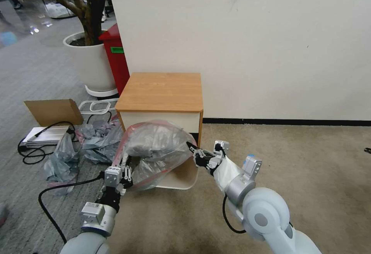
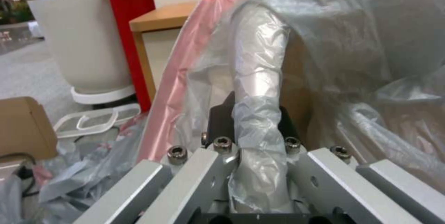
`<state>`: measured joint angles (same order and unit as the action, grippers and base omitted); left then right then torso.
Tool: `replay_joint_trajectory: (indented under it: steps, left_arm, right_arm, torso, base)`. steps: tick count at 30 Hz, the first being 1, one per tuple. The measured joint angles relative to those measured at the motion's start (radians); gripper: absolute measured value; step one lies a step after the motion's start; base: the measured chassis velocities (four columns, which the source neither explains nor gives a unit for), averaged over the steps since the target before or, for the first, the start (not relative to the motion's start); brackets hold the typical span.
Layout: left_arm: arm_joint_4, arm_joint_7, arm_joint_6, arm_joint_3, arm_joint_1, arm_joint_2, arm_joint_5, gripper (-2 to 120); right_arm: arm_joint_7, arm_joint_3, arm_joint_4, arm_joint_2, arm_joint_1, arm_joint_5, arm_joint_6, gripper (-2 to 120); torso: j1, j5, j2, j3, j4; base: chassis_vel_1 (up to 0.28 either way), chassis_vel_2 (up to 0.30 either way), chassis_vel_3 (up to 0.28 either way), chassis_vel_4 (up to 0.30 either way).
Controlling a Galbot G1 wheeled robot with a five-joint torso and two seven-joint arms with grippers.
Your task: Pick up the garbage bag from the table and place it over the trash can.
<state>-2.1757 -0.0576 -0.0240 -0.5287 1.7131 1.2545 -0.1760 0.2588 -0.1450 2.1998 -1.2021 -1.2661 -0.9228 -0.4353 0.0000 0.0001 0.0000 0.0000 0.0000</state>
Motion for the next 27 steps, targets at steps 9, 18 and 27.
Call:
replay_joint_trajectory:
  steps: [9, 18, 27]
  left_arm:
    - [-0.007, 0.016, -0.013, -0.009, 0.002, -0.003, -0.052, 4]
    - [-0.022, 0.018, -0.015, 0.003, 0.000, 0.002, -0.101, 4]
    - [-0.042, 0.013, 0.016, 0.011, 0.001, 0.003, -0.164, 4]
  right_arm:
    - [-0.005, -0.051, -0.005, 0.072, -0.022, 0.014, 0.001, 0]
    - [-0.019, -0.071, -0.020, 0.139, -0.041, 0.042, 0.001, 0]
    - [-0.068, -0.067, -0.053, 0.166, -0.055, 0.132, -0.012, 8]
  torso:
    - [0.000, 0.0000, 0.000, 0.000, 0.0000]
    - [0.000, 0.0001, 0.000, 0.000, 0.0000]
    - [0.000, 0.0000, 0.000, 0.000, 0.0000]
  base:
    - [0.000, 0.000, 0.000, 0.000]
    - [0.000, 0.000, 0.000, 0.000]
    - [0.000, 0.000, 0.000, 0.000]
